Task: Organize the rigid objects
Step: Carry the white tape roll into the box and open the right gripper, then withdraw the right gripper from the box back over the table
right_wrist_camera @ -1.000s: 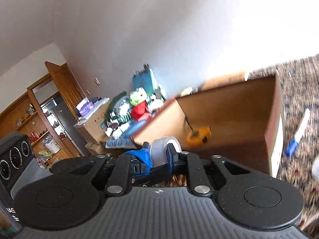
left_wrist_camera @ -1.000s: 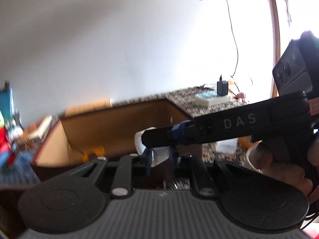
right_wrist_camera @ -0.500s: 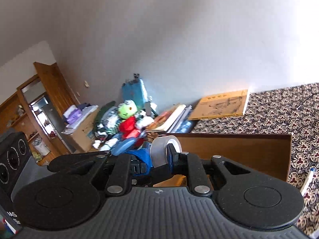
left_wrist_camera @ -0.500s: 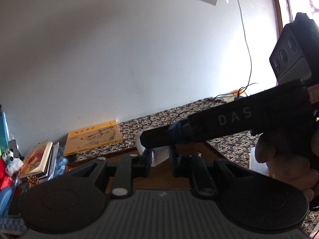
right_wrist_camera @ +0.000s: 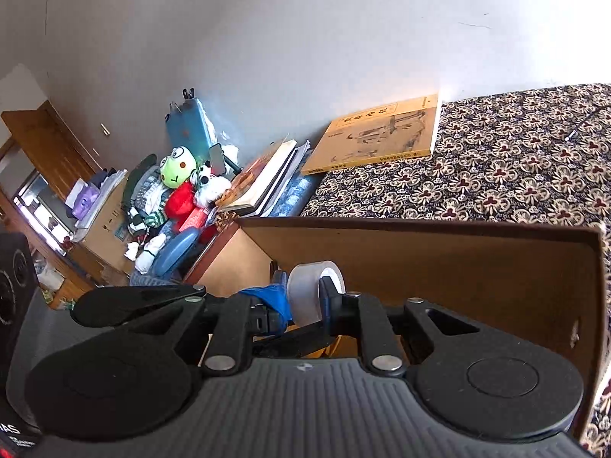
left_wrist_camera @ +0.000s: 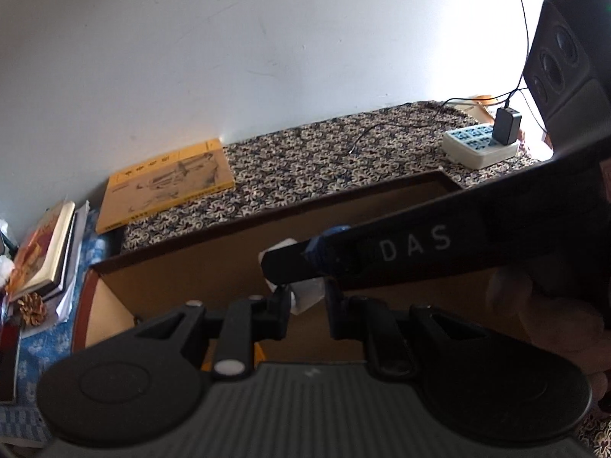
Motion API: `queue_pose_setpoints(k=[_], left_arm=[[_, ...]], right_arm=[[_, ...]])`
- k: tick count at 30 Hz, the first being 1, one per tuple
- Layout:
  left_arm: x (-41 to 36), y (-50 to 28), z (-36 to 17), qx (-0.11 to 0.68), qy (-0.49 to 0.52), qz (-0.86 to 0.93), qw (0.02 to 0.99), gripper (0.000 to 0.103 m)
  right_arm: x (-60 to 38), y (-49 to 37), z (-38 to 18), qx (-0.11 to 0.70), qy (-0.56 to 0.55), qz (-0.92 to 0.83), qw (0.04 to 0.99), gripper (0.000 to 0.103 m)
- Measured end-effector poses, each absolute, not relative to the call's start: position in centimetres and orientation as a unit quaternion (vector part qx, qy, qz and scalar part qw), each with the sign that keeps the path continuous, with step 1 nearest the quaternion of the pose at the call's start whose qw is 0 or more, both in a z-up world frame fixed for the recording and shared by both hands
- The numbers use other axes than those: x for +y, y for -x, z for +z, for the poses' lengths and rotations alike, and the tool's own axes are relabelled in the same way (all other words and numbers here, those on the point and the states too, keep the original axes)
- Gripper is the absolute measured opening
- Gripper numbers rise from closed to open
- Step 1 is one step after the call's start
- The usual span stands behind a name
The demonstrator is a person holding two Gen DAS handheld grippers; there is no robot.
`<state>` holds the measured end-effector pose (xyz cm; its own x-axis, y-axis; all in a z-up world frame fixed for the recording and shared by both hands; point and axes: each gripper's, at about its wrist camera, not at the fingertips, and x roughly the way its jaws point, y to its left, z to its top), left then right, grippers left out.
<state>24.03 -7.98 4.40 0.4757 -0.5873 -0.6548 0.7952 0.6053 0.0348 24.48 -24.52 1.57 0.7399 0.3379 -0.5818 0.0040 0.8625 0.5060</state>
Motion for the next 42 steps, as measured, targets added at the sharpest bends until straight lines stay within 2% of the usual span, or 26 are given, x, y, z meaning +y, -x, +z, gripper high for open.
queue_pose_setpoints(k=[7, 21, 31, 32, 35, 42], left_arm=[[-8.8, -25.1, 3.3, 0.332, -0.195, -0.369, 0.846, 0.017], [-9.7, -22.7, 3.5, 0.342, -0.218, -0.347, 0.845, 0.017], [-9.5, -22.5, 4.1, 0.335, -0.208, -0.294, 0.871, 0.021], [-9.5, -22.4, 4.3, 0.332, -0.207, -0.288, 0.874, 0.024], [-9.4, -22.0, 4.4, 0.321, -0.210, -0.272, 0.882, 0.047], [-9.5, -21.8, 4.3, 0.303, -0.212, -0.244, 0.896, 0.050]], right_arm=[[-23.9, -25.0, 0.4, 0.367, -0.241, 0.080, 0.895, 0.000], [-25.7, -24.5, 1.3, 0.314, -0.256, 0.121, 0.906, 0.005], [-25.9, -23.1, 2.7, 0.313, -0.248, 0.095, 0.912, 0.008], [-25.8, -22.7, 3.0, 0.311, -0.244, 0.093, 0.914, 0.008], [-25.3, -21.8, 3.5, 0.315, -0.230, 0.072, 0.918, 0.008], [-25.2, -19.8, 2.5, 0.319, -0.246, 0.006, 0.915, 0.009]])
